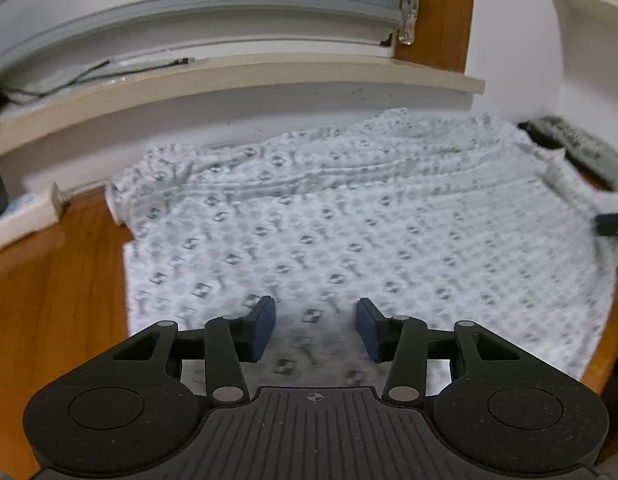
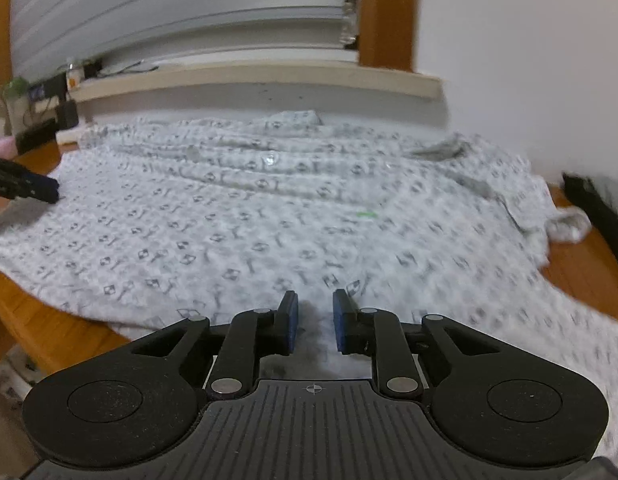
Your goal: Fold clothes
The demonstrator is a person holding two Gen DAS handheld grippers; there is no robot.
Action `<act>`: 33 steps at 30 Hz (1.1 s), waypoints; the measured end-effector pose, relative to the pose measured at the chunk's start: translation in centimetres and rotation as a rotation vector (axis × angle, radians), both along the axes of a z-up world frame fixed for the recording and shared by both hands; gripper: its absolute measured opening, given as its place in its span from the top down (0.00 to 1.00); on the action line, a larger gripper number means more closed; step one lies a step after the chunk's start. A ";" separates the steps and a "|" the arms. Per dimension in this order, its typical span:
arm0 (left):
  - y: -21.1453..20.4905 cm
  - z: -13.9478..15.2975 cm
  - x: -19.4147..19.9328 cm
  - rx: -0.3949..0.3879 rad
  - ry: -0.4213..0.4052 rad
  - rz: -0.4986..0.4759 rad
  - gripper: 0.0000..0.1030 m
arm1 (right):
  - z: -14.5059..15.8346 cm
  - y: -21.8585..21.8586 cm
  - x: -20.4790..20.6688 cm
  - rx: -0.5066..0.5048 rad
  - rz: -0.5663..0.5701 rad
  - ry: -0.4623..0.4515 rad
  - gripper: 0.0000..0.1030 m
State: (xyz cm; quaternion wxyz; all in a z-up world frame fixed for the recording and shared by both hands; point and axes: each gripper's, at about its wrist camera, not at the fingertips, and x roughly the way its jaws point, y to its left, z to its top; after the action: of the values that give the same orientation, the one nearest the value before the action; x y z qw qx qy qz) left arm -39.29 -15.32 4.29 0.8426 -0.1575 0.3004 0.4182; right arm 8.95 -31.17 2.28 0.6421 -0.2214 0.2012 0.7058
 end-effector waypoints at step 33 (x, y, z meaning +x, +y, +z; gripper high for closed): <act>-10.3 1.7 -6.7 0.023 0.163 -0.218 0.38 | -0.1 -3.3 -1.9 -0.026 0.229 -0.045 0.68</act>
State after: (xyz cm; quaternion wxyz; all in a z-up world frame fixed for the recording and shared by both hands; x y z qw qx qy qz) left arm -45.99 -25.67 5.98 0.8576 -0.0796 0.3785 0.3392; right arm 7.08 -34.46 2.18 0.5589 -0.2667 0.1693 0.7667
